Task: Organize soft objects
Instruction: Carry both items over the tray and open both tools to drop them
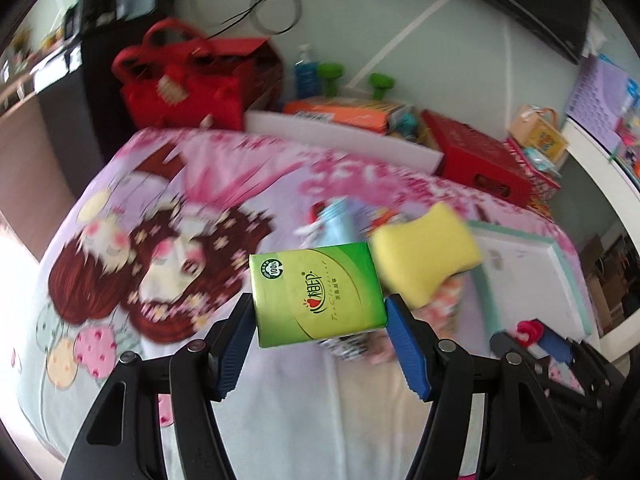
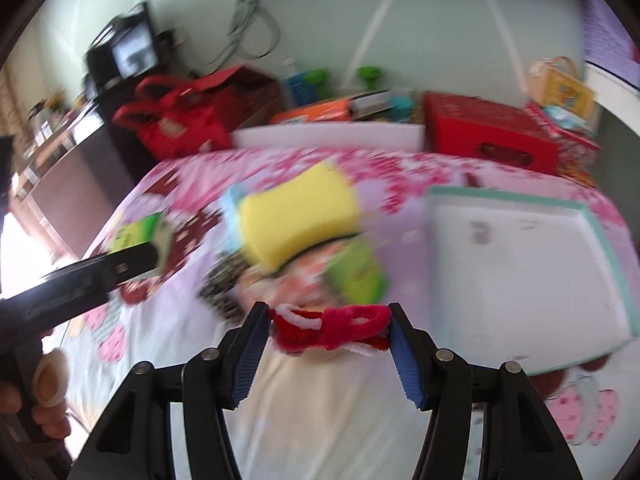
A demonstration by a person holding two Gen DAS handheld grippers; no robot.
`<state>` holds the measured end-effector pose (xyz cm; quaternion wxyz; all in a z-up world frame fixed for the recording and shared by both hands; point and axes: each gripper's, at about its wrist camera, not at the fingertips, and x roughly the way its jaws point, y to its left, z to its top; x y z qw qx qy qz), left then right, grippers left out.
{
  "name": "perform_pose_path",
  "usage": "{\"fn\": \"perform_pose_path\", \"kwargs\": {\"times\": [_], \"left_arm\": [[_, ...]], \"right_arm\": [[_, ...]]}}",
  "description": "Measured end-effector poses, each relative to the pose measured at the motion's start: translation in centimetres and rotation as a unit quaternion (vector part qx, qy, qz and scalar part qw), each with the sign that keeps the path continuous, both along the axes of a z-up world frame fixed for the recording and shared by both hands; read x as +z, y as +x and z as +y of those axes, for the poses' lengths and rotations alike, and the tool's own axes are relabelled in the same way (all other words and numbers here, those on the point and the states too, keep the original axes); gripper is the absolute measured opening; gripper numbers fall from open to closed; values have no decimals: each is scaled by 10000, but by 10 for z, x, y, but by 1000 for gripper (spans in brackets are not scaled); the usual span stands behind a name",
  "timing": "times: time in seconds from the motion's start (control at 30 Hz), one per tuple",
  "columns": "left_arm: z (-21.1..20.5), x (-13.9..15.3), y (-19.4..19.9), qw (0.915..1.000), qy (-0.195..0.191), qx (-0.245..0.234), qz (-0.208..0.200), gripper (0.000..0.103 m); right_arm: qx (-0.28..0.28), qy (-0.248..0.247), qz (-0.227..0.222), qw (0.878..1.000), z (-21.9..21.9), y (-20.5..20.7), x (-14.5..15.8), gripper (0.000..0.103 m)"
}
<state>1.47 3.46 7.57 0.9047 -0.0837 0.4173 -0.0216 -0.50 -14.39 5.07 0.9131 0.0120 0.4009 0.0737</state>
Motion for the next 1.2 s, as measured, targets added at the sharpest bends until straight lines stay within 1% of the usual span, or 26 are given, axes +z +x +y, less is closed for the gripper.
{"fn": "perform_pose_path", "kwargs": {"times": [0.17, 0.3, 0.4, 0.57, 0.7, 0.83, 0.9, 0.97, 1.1, 1.2], "left_arm": [[-48, 22, 16, 9984, 166, -518, -172, 67], [-91, 29, 28, 9942, 304, -993, -282, 67], [-119, 28, 36, 9907, 367, -1262, -341, 67], [-172, 17, 51, 9837, 488, -1701, -332, 67], [-210, -4, 62, 9776, 653, -1993, -182, 67], [-235, -21, 68, 9742, 775, -2118, -10, 67], [-244, -29, 72, 9735, 813, -2136, 61, 67], [-252, -36, 76, 9733, 840, -2134, 112, 67], [-263, -49, 87, 9715, 817, -2209, 254, 67], [-266, -53, 94, 9725, 838, -2155, 281, 67]], "right_arm": [[-892, -203, -143, 9957, -51, 14, 18, 62], [-1537, -302, -114, 9876, -92, 23, 21, 62], [-1861, -361, -86, 9818, -115, 29, 20, 62], [-2378, -388, -86, 9705, -162, 32, 11, 62], [-2704, -599, 36, 9609, -186, 35, -2, 62], [-3007, -615, 137, 9516, -213, 35, -12, 62], [-3122, -741, 161, 9470, -221, 34, -15, 62], [-3164, -808, 172, 9450, -225, 34, -17, 62], [-3218, -704, 128, 9441, -233, 32, -19, 62], [-3219, -696, 116, 9441, -235, 33, -20, 62]]}}
